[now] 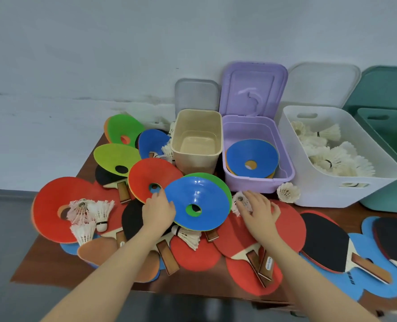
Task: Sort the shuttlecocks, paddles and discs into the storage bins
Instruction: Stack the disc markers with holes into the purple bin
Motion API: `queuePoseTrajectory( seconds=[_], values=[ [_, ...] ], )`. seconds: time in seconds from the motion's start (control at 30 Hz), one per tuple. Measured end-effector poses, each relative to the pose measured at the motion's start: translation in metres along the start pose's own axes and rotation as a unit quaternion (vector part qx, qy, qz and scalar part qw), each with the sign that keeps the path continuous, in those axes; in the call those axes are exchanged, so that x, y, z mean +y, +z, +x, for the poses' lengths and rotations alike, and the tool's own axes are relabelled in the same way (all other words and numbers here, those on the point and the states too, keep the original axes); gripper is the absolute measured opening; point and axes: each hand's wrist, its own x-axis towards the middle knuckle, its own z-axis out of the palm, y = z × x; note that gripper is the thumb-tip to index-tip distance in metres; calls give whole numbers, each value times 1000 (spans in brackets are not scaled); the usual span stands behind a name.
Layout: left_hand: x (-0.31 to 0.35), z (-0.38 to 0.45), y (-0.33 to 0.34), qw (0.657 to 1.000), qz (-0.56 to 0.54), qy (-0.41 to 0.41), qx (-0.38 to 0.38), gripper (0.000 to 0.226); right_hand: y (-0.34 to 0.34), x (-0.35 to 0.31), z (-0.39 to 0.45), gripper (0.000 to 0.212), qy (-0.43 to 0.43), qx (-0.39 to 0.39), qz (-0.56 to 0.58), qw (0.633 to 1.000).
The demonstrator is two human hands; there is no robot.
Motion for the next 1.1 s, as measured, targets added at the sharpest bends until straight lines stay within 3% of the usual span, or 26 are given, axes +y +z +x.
queuePoseTrajectory(
  seconds=[0.1, 0.27, 0.43, 0.63, 0.83, 1.1],
  values=[
    [-3, -2, 7, 999, 43, 32, -8, 46, 11, -8, -2, 68, -26, -18, -47, 998],
    [-4, 2, 18, 993, 98, 59, -39, 62, 23, -18, 6, 53, 9, -66, 15, 998],
    [4, 11, 20, 989, 133, 53, -40, 67, 27, -33, 13, 40, 4, -56, 84, 995],
    [0, 16, 16, 997, 15, 73, -27, 68, 28, -34, 5, 52, 14, -48, 176, 983],
    [-6, 1, 6, 986, -106, 103, 73, 60, 18, -47, -12, 57, -35, -45, 227, 972],
    [-19, -16, -16, 961, -167, 139, 173, 58, 1, -56, -11, 58, -118, -22, 226, 967]
  ],
)
